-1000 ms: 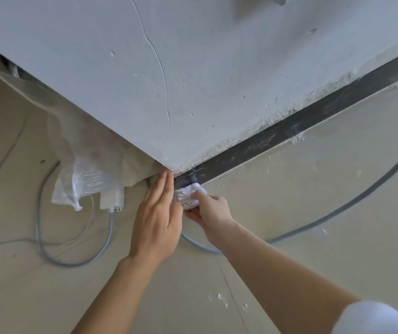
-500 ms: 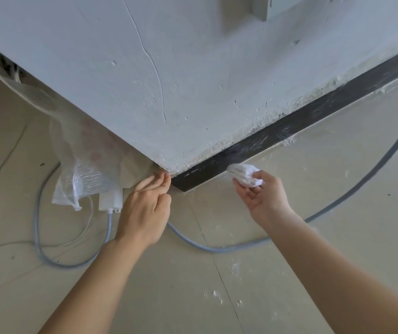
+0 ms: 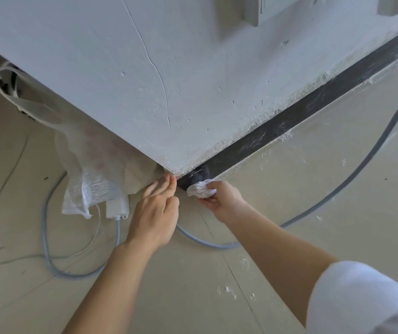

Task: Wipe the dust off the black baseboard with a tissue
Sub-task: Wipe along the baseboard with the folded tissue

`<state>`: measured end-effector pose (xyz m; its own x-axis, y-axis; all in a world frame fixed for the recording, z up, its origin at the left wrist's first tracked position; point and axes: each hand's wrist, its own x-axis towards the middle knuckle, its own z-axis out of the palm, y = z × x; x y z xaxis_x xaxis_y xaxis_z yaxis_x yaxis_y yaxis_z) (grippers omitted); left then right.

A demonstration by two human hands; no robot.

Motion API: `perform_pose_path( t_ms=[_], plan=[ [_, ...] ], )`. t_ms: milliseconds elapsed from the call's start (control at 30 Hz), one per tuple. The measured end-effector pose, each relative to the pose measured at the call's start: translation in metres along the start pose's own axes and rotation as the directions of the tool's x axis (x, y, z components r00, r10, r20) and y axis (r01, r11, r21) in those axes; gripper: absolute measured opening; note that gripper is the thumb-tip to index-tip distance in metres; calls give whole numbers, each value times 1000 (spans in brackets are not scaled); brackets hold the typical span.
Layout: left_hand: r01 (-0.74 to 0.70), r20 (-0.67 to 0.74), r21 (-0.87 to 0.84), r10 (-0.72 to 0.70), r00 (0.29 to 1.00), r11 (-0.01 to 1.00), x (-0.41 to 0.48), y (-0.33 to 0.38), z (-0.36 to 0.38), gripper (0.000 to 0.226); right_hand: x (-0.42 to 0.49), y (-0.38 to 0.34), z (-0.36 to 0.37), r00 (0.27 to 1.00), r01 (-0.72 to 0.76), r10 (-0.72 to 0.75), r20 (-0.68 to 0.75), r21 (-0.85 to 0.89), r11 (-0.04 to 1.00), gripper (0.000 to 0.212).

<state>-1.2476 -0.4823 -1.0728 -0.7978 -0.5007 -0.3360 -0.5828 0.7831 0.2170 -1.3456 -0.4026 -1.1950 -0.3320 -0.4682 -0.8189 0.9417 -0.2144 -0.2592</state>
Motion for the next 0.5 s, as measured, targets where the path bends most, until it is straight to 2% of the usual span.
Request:
perform_pose_path(
  t_ms=[100, 233, 300, 400, 500],
  plan=[
    [-9, -8, -3, 9, 1000, 1000, 0, -3, 2, 53, -3, -26, -19, 994, 102, -98, -48, 73, 992, 38],
    [-16, -33, -25, 15, 999, 1000, 0, -7, 6, 53, -29, -43, -43, 964, 239, -193, -182, 277, 931, 25],
    [-30, -45, -29, 29, 999, 999, 1, -7, 7, 58, -39, -31, -38, 976, 173, -140, -166, 203, 964, 27],
    [-35, -37, -22, 34, 999, 999, 2, -9, 6, 53, -43, 6, -11, 1000, -24, 24, 0, -47, 999, 18],
    [-58, -28, -12, 58, 998, 998, 2, -12, 7, 55, -40, 18, 20, 997, -81, 82, 15, -37, 996, 20]
  ],
)
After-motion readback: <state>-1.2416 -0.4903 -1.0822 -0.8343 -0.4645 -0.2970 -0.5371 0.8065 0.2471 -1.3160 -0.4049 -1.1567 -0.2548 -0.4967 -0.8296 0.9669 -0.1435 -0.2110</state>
